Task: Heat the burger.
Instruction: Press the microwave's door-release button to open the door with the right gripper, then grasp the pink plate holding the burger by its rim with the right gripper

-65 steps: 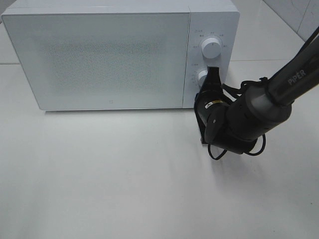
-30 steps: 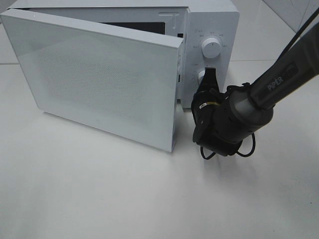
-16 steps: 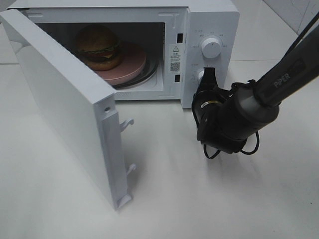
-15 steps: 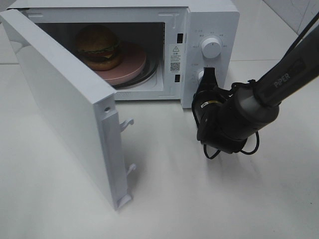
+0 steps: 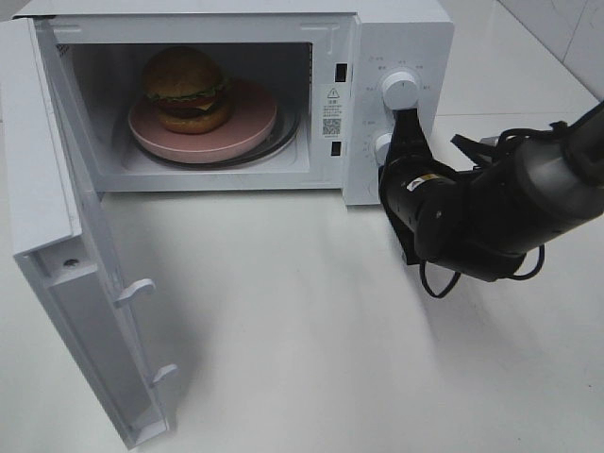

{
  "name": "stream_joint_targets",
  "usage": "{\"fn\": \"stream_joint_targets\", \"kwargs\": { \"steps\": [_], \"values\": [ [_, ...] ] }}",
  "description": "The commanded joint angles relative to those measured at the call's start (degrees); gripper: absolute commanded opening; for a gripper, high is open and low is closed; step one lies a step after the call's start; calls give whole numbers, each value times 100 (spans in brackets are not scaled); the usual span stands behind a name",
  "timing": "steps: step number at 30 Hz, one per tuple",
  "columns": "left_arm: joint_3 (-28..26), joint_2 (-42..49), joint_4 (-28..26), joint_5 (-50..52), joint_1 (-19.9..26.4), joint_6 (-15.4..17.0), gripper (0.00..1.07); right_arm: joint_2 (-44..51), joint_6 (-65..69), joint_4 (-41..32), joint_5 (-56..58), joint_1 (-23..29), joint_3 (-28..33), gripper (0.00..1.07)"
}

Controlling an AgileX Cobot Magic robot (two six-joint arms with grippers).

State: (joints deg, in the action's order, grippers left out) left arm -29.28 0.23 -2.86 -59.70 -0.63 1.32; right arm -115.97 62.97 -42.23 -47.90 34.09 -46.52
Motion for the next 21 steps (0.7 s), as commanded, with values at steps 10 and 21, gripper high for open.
{"fn": "stream_joint_targets", "kwargs": {
  "steps": [10, 21],
  "values": [
    [29, 120, -23, 40, 23, 11, 98, 1238, -1811, 172, 1404, -6, 1026, 0],
    [29, 120, -23, 40, 23, 11, 98, 2177, -4607, 241, 3186, -17, 1123, 2]
  ]
}}
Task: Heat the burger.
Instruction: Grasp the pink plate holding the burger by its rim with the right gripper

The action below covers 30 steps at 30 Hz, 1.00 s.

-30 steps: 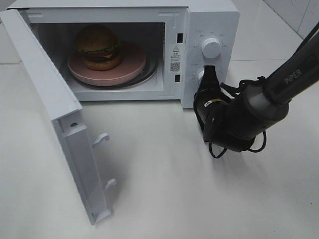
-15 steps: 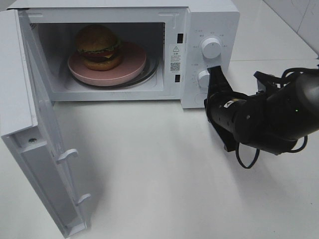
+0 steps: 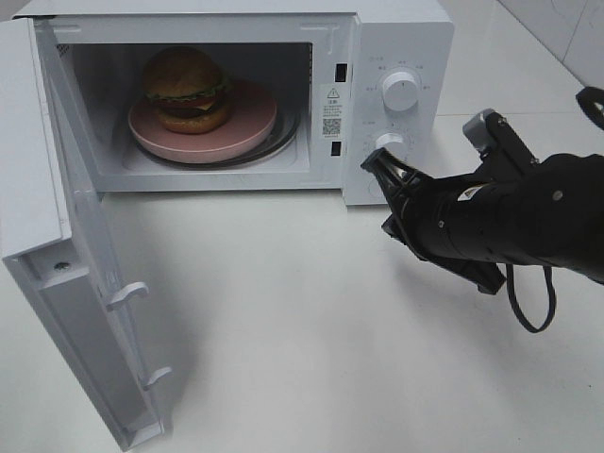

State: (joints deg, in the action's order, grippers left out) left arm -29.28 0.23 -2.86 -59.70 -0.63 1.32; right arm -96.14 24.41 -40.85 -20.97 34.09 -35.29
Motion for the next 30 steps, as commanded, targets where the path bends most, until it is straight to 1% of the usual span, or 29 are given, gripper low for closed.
{"fn": "stream_joint_targets", "kwargs": {
  "steps": [1, 2, 4, 6, 9, 11, 12, 13, 15, 17, 20, 21, 22, 23, 25, 26, 27, 28, 29, 30],
  "values": [
    [29, 120, -23, 40, 23, 11, 98, 195, -751, 103, 493, -17, 0, 2],
    [29, 120, -23, 40, 23, 11, 98, 304, -1146, 172, 831, -17, 0, 2],
    [29, 120, -23, 40, 23, 11, 98, 350, -1289, 172, 980, -17, 0, 2],
    [29, 120, -23, 40, 23, 11, 98, 464, -1937, 183, 1484, -17, 0, 2],
    [29, 120, -23, 40, 23, 11, 98, 476, -2086, 183, 1627, -17, -17, 2],
    [29, 120, -23, 40, 23, 11, 98, 476, -2532, 189, 2149, -17, -138, 2],
    [29, 120, -23, 40, 23, 11, 98, 476, -2532, 189, 2149, -17, -138, 2],
    [29, 120, -23, 40, 23, 11, 98, 476, -2819, 281, 2481, -17, -235, 2],
    [29, 120, -23, 40, 23, 11, 98, 476, -2911, 378, 2630, -17, -286, 2],
    [29, 120, -23, 40, 23, 11, 98, 476, -2956, 905, 3065, -17, -441, 3],
    [29, 120, -23, 40, 23, 11, 98, 476, -2956, 1066, 3191, -17, -481, 3],
    [29, 120, -23, 40, 23, 11, 98, 476, -2956, 1381, 3461, -17, -567, 3],
    [29, 120, -23, 40, 23, 11, 98, 476, -2956, 1501, 3575, -17, -619, 3],
    [29, 120, -23, 40, 23, 11, 98, 476, -2956, 1793, 3879, -17, -762, 4],
    [29, 120, -23, 40, 23, 11, 98, 476, -2956, 1914, 4005, -17, -837, 4],
    [29, 120, -23, 40, 23, 11, 98, 476, -2962, 2240, 4349, -17, -991, 4],
    [29, 120, -23, 40, 23, 11, 98, 476, -2962, 2240, 4349, -17, -991, 4],
    [29, 120, -23, 40, 23, 11, 98, 476, -2956, 2406, 4515, -17, -1071, 5],
    [29, 120, -23, 40, 23, 11, 98, 476, -2962, 2722, 4813, -17, -1226, 5],
    [29, 120, -23, 40, 23, 11, 98, 476, -2962, 2722, 4813, -17, -1226, 5]
  ]
}}
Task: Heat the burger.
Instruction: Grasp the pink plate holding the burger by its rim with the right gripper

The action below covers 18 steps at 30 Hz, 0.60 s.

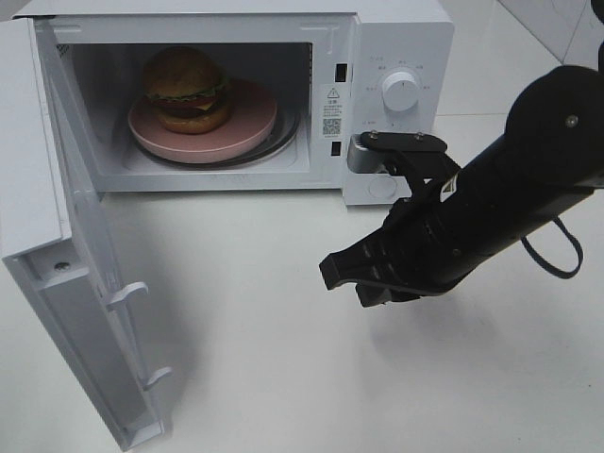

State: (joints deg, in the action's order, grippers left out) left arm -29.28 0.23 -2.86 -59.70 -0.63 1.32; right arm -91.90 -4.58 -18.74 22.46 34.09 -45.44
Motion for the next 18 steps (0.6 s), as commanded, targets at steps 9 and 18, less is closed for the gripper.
{"fn": "stream_joint_targets", "kwargs": {
  "steps": [9, 18],
  "values": [
    [29, 120, -23, 40, 23, 11, 98, 52, -584, 1971, 1748, -17, -894, 6],
    [29, 120, -23, 40, 23, 11, 98, 52, -2481, 2120, 2160, -17, -1409, 10]
  ]
}}
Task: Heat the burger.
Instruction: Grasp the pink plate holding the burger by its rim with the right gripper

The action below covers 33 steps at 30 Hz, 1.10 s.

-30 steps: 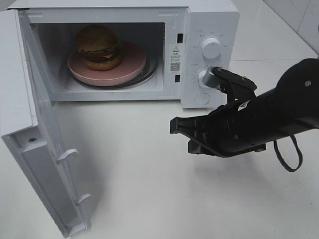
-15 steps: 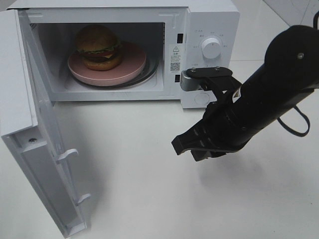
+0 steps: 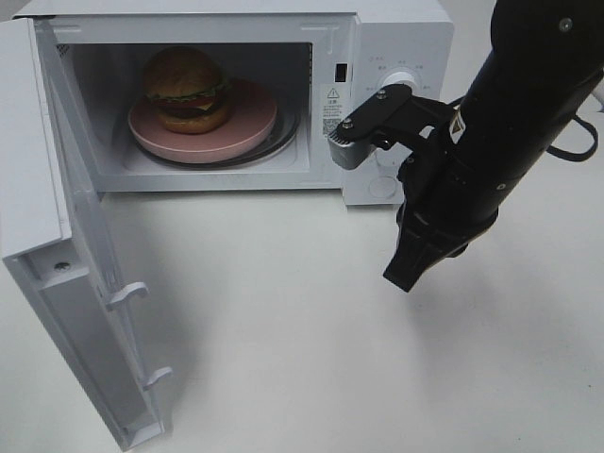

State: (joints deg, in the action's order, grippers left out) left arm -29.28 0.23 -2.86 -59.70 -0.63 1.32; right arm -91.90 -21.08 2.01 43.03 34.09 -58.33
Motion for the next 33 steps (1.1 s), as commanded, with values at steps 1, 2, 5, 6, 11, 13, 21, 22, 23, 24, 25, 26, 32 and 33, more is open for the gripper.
{"fn": "stream_joint_targets", "kwargs": {
  "steps": [1, 2, 5, 6, 11, 13, 21, 22, 23, 24, 25, 26, 32, 33],
  "values": [
    [29, 120, -23, 40, 23, 11, 98, 52, -1100, 52, 103, -17, -160, 10],
    [29, 120, -23, 40, 23, 11, 98, 52, -1100, 52, 103, -17, -160, 10],
    [29, 120, -23, 40, 23, 11, 98, 52, -2137, 52, 63, -17, -252, 11],
    [29, 120, -23, 40, 23, 11, 98, 52, -2871, 52, 29, -17, -304, 13],
    [29, 120, -23, 40, 23, 11, 98, 52, -3919, 160, -23, -17, -355, 14],
    [29, 120, -23, 40, 23, 11, 98, 52, -4251, 493, -120, -17, -361, 15],
    [29, 120, -23, 40, 23, 11, 98, 52, -4343, 1415, -424, 0, -361, 27],
    [29, 120, -23, 40, 23, 11, 98, 52, -4343, 1478, -470, 0, -361, 30],
    [29, 120, -23, 40, 23, 11, 98, 52, -4343, 1478, -470, 0, -361, 30],
    [29, 120, -23, 40, 23, 11, 98, 52, -4343, 1547, -561, 0, -361, 37],
    [29, 120, -23, 40, 23, 11, 98, 52, -4343, 1553, -625, 0, -361, 40],
    [29, 120, -23, 40, 23, 11, 98, 52, -4343, 1553, -625, 0, -361, 40],
    [29, 120, -23, 40, 23, 11, 98, 52, -3942, 1851, -1278, 304, -361, 67],
    [29, 120, -23, 40, 23, 11, 98, 52, -3655, 2005, -1501, 384, -361, 76]
  ]
}}
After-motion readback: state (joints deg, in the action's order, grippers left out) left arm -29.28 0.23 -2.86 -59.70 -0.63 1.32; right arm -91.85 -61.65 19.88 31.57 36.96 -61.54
